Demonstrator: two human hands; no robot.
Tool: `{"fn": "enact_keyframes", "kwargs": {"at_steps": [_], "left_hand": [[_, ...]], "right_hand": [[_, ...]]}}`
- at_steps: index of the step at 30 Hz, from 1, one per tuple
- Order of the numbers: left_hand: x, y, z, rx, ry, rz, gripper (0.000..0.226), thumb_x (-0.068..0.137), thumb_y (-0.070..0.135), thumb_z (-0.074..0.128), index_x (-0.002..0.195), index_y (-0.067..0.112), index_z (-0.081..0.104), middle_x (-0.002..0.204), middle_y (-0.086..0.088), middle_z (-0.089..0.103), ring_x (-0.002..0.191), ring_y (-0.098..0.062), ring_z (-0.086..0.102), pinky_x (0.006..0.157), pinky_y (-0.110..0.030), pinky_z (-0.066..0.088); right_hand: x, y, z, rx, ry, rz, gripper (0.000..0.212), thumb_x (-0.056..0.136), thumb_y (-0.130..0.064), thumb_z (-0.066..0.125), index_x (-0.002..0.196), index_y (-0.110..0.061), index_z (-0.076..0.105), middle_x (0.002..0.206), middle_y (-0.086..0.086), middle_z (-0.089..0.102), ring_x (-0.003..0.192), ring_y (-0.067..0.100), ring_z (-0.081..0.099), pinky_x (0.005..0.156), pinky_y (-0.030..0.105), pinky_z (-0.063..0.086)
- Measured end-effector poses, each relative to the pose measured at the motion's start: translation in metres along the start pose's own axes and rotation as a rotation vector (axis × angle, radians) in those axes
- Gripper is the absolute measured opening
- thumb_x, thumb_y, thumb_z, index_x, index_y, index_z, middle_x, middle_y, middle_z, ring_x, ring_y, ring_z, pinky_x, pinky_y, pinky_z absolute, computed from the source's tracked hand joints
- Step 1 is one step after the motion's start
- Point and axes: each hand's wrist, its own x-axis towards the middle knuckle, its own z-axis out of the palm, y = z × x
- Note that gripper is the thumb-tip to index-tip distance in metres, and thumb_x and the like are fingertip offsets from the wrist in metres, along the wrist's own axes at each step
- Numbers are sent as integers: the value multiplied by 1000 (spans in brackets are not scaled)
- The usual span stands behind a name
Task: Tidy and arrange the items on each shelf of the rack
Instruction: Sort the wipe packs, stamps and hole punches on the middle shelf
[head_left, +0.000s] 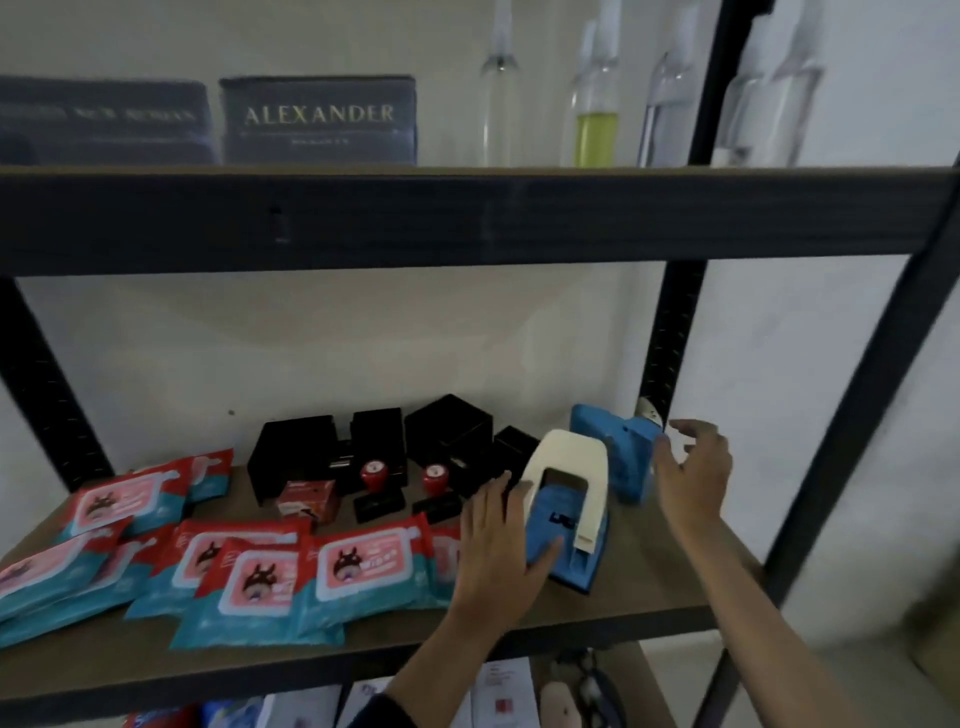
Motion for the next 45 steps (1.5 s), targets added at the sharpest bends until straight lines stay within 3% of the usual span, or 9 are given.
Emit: {"fn": "enact_keyframes", "kwargs": {"at_steps": [6, 14, 20, 23, 28, 32, 37, 41, 45], "left_hand": [[-10, 19, 33, -4, -216, -71, 106, 75, 87, 30, 152, 26, -10, 158, -5, -20, 147, -27, -3, 118, -40, 12], [-11, 12, 43, -78, -256, -58, 107, 73, 89, 32, 152, 27, -5, 151, 3, -37, 146, -28, 1, 117, -41, 26], [-11, 14, 39, -67, -276, -43, 110, 68, 90, 38, 151, 31, -3, 150, 3, -39, 144, -30, 0, 115, -43, 27], [-11, 13, 40, -53, -250, -27, 105, 71, 88, 38, 151, 32, -2, 150, 1, -38, 144, -29, 3, 115, -40, 28], [-12, 13, 41, -34, -214, -20, 105, 70, 91, 33, 151, 31, 4, 153, -2, -34, 143, -31, 10, 114, -41, 29], [-11, 13, 43, -15, -213, -19, 107, 69, 91, 35, 151, 30, 5, 154, -5, -31, 143, -31, 11, 114, -40, 28], [-9, 16, 47, 65, -182, -62, 114, 63, 95, 33, 150, 23, 19, 158, -14, -12, 138, -35, 27, 106, -41, 39], [-5, 22, 47, -4, -228, -106, 116, 60, 93, 40, 150, 21, 19, 157, -11, -18, 142, -31, 12, 112, -39, 29], [-4, 33, 48, 16, -228, -138, 114, 60, 92, 38, 147, 21, 23, 157, -14, -16, 140, -31, 14, 112, -40, 30]], "right_hand": [[48, 36, 22, -234, -493, 416, 71, 93, -69, 31, 129, -14, 57, 125, 15, 59, 116, 35, 53, 103, 42, 39], [41, 22, 32, 623, -456, 702, 48, 94, -52, 52, 110, -10, 69, 100, 12, 73, 95, 27, 66, 99, 41, 49], [20, 22, 25, 525, -430, 381, 14, 93, -35, 61, 103, -26, 59, 98, -8, 66, 113, 24, 57, 93, 30, 43], [22, 31, 26, 113, -448, 169, 21, 90, -49, 60, 108, -42, 51, 104, -18, 63, 113, 13, 46, 104, 37, 27], [30, 55, 32, -275, -668, 101, 42, 86, -56, 60, 123, -42, 46, 141, 9, 40, 134, 34, 24, 108, 41, 26], [36, 56, 37, -418, -770, 45, 48, 87, -62, 48, 130, -43, 40, 121, -2, 63, 132, 26, 41, 114, 43, 15], [29, 44, 24, -386, -738, -22, 48, 94, -53, 49, 137, -35, 43, 126, -2, 60, 136, 24, 34, 113, 42, 25], [15, 44, 7, -123, -576, -98, 29, 100, -38, 48, 127, -31, 54, 114, -9, 60, 120, 16, 49, 109, 45, 35], [9, 31, -7, 21, -392, -154, 22, 101, -21, 48, 121, -17, 57, 109, -5, 62, 107, 17, 60, 87, 12, 42]]}}
